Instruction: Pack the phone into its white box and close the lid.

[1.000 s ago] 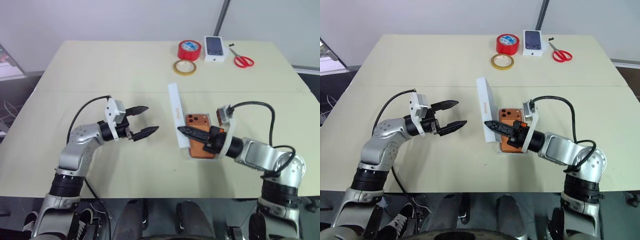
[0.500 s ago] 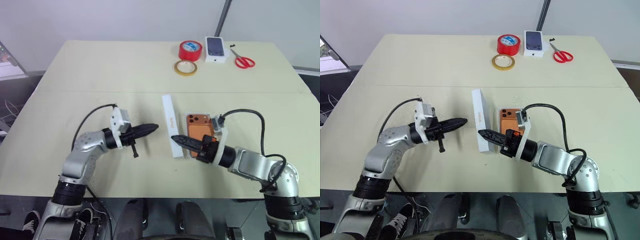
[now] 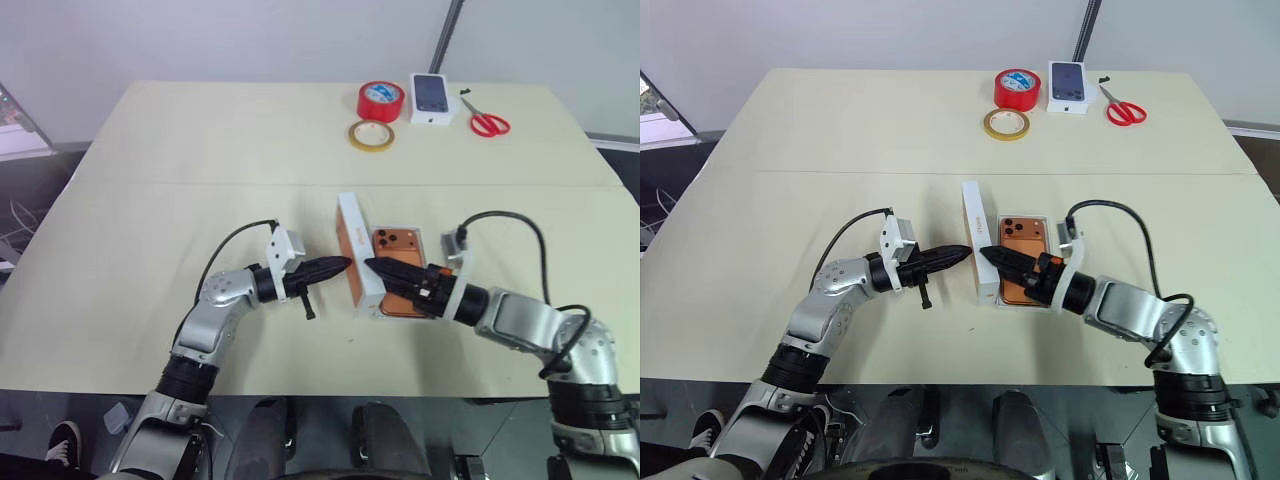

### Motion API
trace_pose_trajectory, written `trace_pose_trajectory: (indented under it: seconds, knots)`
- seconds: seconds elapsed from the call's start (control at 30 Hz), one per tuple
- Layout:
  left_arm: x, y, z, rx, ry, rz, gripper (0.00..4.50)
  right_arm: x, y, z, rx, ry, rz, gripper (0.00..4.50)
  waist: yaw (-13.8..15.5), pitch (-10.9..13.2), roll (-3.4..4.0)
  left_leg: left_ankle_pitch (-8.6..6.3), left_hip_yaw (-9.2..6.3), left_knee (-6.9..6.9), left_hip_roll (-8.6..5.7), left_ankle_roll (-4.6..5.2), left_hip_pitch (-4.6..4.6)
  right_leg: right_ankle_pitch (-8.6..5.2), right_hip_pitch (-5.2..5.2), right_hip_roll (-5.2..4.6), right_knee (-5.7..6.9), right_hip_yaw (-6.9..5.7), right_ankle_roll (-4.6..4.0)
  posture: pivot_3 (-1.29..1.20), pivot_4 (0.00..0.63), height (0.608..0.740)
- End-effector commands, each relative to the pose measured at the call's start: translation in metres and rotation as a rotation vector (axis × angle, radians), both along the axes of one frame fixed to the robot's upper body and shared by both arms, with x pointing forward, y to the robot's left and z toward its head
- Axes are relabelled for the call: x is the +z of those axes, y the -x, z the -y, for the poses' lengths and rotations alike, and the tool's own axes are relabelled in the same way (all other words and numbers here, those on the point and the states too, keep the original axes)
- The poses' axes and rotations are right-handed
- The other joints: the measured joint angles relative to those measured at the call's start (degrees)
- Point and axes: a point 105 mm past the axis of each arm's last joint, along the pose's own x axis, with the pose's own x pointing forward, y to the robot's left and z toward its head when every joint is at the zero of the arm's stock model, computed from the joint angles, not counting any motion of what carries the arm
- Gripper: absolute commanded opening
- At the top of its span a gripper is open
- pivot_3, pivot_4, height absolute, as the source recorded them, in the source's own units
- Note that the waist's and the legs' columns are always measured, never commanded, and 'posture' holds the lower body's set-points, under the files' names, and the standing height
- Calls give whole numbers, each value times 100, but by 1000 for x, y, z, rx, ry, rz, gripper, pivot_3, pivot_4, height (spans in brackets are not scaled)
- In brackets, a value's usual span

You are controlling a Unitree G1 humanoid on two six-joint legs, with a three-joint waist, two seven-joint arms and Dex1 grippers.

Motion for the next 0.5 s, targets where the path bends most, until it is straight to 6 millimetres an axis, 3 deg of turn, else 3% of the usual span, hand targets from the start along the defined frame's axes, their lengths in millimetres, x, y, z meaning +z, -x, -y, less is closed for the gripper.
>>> trace_pose_trajectory:
  seconds: [0.03,0.17,0.27,0.33,0.37,0.47,0.5]
  knots:
    - [12,-3,20,-30,33,47,0,27,4,43,8,152,145,3428,82,1,1,-1,3,4,-3,2,-1,0,-1,-1,-1,-3,0,0,150,728]
    - [11,-4,37,-62,39,49,0,45,-14,76,-87,247,260,3428,82,-6,-11,-5,5,11,1,9,4,0,8,6,-4,-2,0,0,150,728]
    - [10,2,42,-98,46,33,0,35,-33,79,-121,516,427,3428,80,-7,-9,-5,6,10,4,8,5,0,4,8,-2,0,0,0,150,728]
    - [8,4,39,-96,32,44,0,33,-37,69,-94,601,543,2634,77,-7,-6,-5,6,6,4,8,4,0,-3,10,-1,1,1,0,150,728]
    - [7,2,34,-83,26,37,0,27,-41,69,-81,710,618,2029,79,-7,-5,-3,6,4,5,6,3,0,-8,11,3,3,1,0,150,728]
    - [9,-3,20,-50,23,26,0,17,-50,70,-67,920,771,757,87,-7,-5,-1,6,8,5,2,4,0,-9,13,7,2,1,0,150,728]
    - [9,-4,15,-35,12,28,0,17,-53,71,-102,907,776,267,86,-7,-6,-1,6,10,4,2,4,0,-7,12,8,2,1,0,150,728]
